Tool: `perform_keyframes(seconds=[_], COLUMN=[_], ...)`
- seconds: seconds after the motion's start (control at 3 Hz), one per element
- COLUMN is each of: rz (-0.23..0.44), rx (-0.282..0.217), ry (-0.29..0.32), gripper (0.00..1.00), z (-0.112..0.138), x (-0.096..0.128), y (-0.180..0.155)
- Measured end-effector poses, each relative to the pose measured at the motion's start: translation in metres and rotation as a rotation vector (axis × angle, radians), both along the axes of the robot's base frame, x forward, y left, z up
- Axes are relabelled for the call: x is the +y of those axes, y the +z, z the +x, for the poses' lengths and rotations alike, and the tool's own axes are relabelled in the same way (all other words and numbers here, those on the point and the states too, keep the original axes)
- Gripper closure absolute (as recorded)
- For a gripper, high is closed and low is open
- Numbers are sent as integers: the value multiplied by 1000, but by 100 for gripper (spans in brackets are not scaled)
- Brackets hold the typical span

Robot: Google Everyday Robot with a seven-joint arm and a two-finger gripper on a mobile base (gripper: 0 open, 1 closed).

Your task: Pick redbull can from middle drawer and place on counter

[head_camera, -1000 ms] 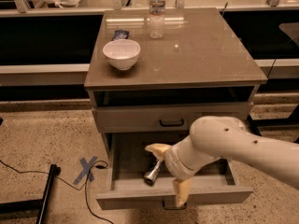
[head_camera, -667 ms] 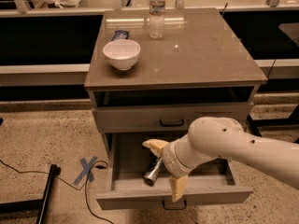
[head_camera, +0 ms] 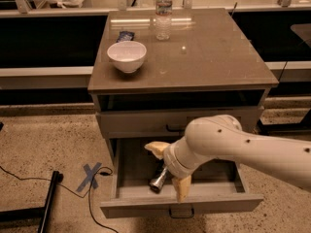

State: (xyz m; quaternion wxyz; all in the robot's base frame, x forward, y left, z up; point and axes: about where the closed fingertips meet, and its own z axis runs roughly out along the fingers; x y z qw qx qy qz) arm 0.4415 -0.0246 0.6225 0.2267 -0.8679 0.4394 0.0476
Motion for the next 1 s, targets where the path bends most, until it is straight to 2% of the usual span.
perform_keyframes(seconds=[0.33,0.67,1.0], rz=[-124,-265,-300], rx=[-51,-122,-152], ry=[109,269,303], gripper=[0,0,0], z=[40,72,78], x=[1,-13,-19], y=[-27,-57,-58])
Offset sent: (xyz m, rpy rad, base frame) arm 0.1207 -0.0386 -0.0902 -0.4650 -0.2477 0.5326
